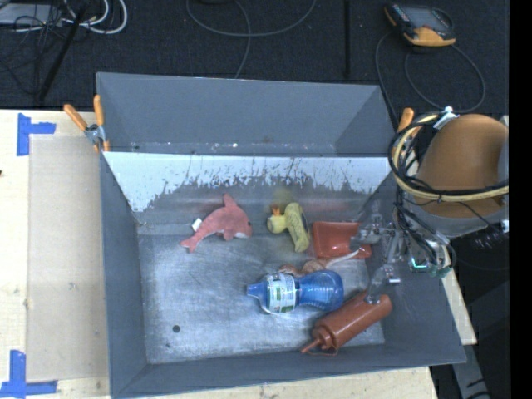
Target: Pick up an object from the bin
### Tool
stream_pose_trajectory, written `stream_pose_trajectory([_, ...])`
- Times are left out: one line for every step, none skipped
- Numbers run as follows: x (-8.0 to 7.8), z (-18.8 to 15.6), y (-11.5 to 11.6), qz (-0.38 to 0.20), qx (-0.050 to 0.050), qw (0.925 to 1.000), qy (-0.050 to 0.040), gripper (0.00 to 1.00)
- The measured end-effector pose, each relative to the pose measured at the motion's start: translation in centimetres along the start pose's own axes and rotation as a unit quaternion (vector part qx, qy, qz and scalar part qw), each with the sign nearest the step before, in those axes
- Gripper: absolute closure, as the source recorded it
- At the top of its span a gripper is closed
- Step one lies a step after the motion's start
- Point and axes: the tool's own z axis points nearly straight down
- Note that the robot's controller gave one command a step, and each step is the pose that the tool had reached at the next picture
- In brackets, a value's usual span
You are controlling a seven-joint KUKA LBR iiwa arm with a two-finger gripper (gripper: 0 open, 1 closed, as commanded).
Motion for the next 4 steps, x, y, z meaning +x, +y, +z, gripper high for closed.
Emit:
stream_pose_trajectory([-0.2,-0.4,0.0,-0.002,0.001,1.0000,-0.0037,0.00])
stream_pose_trajectory([-0.9,4.8,1.0,-0.068,0.001,0.9977,-0.0056,0.00])
stream_pose_trajectory([-1.9,6.9,1.7,-0.097,0.000,0.9952,-0.0136,0.00])
stream_pose_trajectory([-1.4,5.7,3.4,-0.107,0.001,0.9942,-0.0054,0.00])
